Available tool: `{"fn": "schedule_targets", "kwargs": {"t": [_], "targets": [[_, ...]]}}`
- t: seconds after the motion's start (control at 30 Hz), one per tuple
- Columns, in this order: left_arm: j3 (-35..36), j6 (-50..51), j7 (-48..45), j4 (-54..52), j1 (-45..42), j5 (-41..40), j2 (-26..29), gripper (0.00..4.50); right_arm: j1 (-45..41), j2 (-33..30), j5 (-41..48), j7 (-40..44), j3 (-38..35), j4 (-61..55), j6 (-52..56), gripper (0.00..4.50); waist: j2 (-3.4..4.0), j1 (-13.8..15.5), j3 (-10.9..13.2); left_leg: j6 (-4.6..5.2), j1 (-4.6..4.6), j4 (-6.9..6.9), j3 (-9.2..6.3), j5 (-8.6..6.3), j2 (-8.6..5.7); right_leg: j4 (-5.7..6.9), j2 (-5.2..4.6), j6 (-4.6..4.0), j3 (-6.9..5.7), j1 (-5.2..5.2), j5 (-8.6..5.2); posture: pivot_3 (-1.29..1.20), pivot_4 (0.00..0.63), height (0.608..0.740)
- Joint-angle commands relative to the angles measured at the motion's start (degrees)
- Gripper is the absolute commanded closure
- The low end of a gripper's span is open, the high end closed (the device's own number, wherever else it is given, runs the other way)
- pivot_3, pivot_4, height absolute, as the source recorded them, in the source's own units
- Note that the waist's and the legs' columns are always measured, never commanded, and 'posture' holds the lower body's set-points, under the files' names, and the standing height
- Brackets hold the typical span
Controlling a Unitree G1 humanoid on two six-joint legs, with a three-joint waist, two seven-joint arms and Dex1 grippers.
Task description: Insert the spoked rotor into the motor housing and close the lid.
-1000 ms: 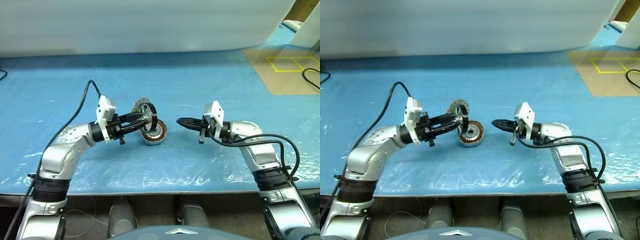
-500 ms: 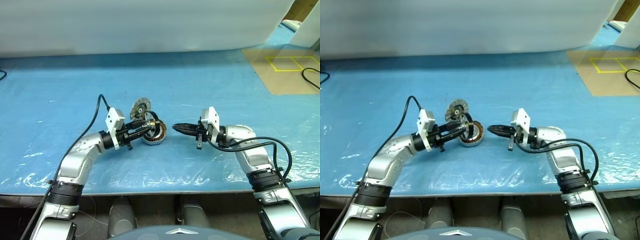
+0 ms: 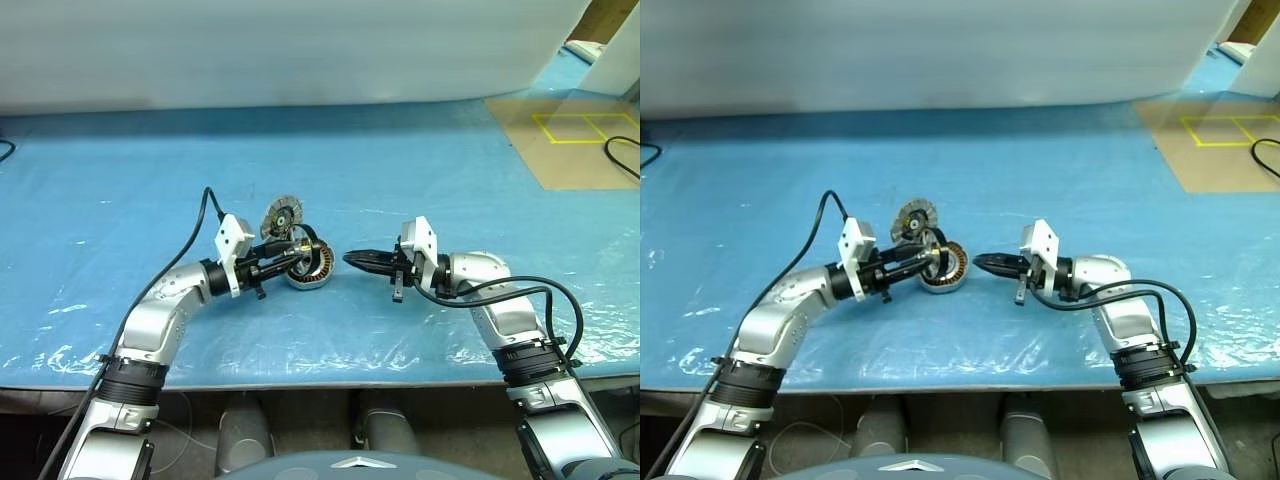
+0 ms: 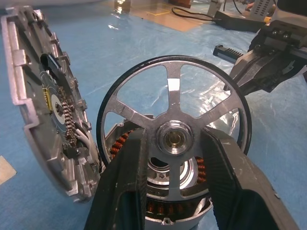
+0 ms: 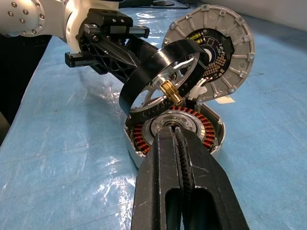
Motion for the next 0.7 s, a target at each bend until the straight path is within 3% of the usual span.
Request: {"fn": "schedule_targets", "kwargs": {"t": [0.03, 0.7], "targets": [[-1.29, 0.38, -0.05, -0.03, -0.38, 1.49, 1.07, 3.20, 0.11, -0.08, 0.10, -0.25, -0.40, -1.87, -1.16, 4.50, 0.00, 0.00, 0.00, 0.00, 0.00, 0.00, 0.00, 0.00, 0.00, 0.00, 0.00, 0.00, 0.00, 0.00, 0.00, 0.00, 0.150, 0.740], [-5.52, 0.98, 0.60, 5.30, -4.71, 6.01, 0.73, 3.20, 0.35, -1.02, -6.69, -2.39, 0.52, 5.43, -8.00, 4.50, 0.12, 0.19, -0.08, 0.04, 0.13, 0.02, 0.00, 0.02, -0.07, -0.01, -0.09, 0.00, 0.01, 0.22, 0.00, 0.00, 0.150, 0.740]]}}
